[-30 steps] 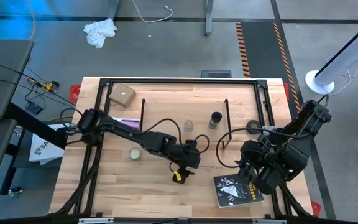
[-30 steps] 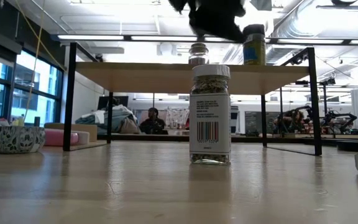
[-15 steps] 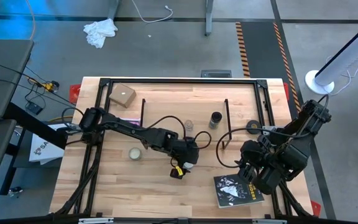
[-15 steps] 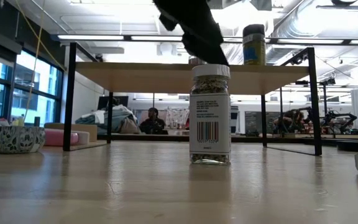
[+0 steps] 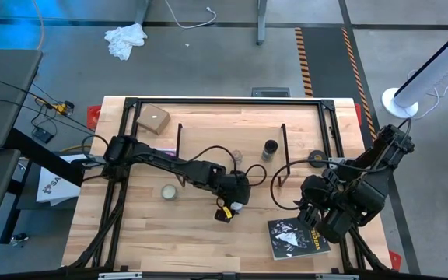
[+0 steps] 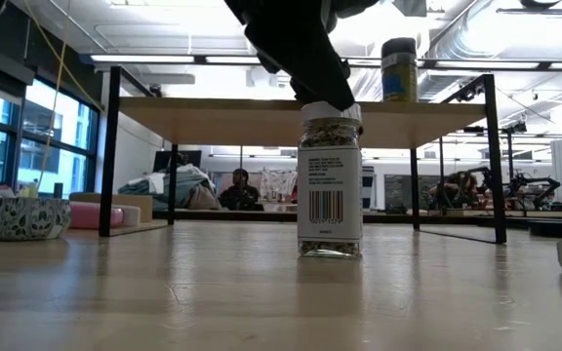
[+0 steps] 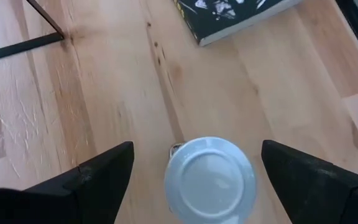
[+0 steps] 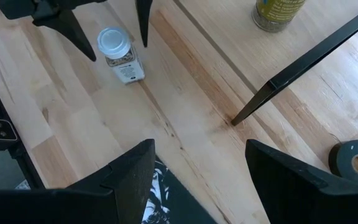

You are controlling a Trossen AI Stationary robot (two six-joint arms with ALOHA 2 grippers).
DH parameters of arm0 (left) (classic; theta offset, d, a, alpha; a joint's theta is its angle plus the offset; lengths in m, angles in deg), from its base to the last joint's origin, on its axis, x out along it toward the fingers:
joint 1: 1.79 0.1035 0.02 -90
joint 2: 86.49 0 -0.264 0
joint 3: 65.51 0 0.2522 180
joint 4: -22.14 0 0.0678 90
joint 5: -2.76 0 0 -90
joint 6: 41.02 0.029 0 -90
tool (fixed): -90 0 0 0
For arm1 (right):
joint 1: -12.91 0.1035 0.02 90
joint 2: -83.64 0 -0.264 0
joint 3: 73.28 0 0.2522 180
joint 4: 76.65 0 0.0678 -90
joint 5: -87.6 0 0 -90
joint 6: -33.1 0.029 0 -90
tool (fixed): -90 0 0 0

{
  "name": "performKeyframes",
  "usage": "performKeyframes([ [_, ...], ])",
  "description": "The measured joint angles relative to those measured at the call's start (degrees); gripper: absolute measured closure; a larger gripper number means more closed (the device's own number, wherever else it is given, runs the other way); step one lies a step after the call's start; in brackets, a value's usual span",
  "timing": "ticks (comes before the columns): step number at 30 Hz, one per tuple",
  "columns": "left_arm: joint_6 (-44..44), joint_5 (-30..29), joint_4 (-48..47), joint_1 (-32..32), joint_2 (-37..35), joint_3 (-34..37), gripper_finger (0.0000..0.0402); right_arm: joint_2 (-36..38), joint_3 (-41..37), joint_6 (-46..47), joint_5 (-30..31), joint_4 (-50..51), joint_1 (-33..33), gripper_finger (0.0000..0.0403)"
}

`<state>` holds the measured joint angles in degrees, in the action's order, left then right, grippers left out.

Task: Shelf spices
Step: Put the white seasoning bottle on the shelf

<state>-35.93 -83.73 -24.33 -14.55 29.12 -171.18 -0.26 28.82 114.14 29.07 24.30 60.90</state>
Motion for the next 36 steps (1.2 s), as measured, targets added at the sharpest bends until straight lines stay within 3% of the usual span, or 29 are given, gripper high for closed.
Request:
performKeyframes([
  [6,1.5,-0.7,-2.1,-1.3,-0.3,0.1,0.0050,0.0,0.0,0.0,0.0,0.0,0.0,0.0155],
  [14,5.3,-8.9,-5.3,-4.7,-0.4,-3.4,0.0050,0.0,0.0,0.0,0.1,0.5,0.0,0.0155],
  [25,2.3,-8.1,-5.2,-6.1,0.0,-4.4,0.0050,0.0,0.0,0.0,0.4,0.5,0.0,0.0155],
  [36,-1.7,-11.1,-6.3,-6.1,4.7,-4.4,0.0050,0.0,0.0,0.0,1.4,0.4,0.0,0.0155],
])
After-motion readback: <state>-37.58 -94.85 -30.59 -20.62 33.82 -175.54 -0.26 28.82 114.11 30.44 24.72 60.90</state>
